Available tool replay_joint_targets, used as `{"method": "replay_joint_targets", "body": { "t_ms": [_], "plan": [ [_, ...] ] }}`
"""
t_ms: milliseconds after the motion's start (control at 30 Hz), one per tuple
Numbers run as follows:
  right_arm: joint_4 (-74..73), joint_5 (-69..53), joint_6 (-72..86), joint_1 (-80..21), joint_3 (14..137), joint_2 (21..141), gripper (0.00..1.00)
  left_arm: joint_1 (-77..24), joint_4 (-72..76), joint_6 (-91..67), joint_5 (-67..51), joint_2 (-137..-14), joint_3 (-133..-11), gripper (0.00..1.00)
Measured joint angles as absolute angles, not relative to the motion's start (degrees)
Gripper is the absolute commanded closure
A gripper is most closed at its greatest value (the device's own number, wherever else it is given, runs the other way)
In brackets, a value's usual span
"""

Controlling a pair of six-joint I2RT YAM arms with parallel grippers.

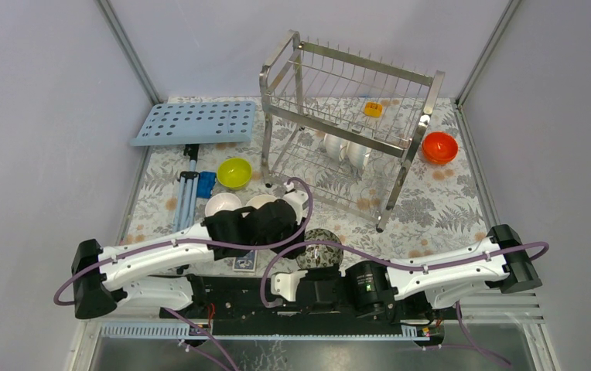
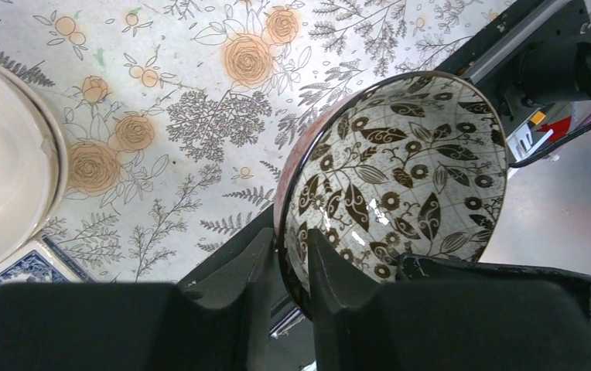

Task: Unload the bowls from the dish rack
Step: Place the bowl at the center of the board.

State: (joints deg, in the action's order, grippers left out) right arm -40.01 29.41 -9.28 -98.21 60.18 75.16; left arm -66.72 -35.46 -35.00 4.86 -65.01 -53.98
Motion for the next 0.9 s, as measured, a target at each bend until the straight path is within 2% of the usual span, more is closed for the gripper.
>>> {"method": "replay_joint_targets", "body": {
  "t_ms": [100,133,200,333,433,500,667,900],
  "plan": [
    [-39.9,29.5,-9.2,-98.2,60.2,75.2,1.00,-66.9,-34.7,-35.2,4.5,-65.0,-54.0,0.94],
    [-39.5,29.6,-9.2,-98.2,60.2,75.2,0.96,-66.9,-34.5,-35.6,4.6,-65.0,-54.0,1.00],
    [-38.9,30.2,-8.9,-98.2,60.2,75.2,0.87,-66.7,-33.8,-36.6,4.9,-65.2,-54.0,1.00],
    [-38.0,31.1,-7.2,-98.3,60.2,75.0,0.46,-66.5,-32.9,-36.9,5.3,-65.3,-54.0,1.00],
    [-37.8,32.2,-4.2,-98.3,60.1,73.7,0.28,-66.6,-33.9,-36.5,5.4,-65.3,-53.4,1.00],
    [-37.1,32.9,-0.6,-98.3,60.0,71.7,0.25,-66.7,-33.9,-36.6,5.8,-65.3,-52.6,1.00],
    [-33.5,36.1,13.5,-98.3,58.3,63.6,0.25,-66.6,-34.1,-38.0,7.9,-64.7,-50.9,1.00],
    [-29.4,46.1,38.2,-98.3,51.4,52.2,0.33,-65.9,-32.6,-42.0,11.3,-63.1,-49.1,1.00]
  ]
}}
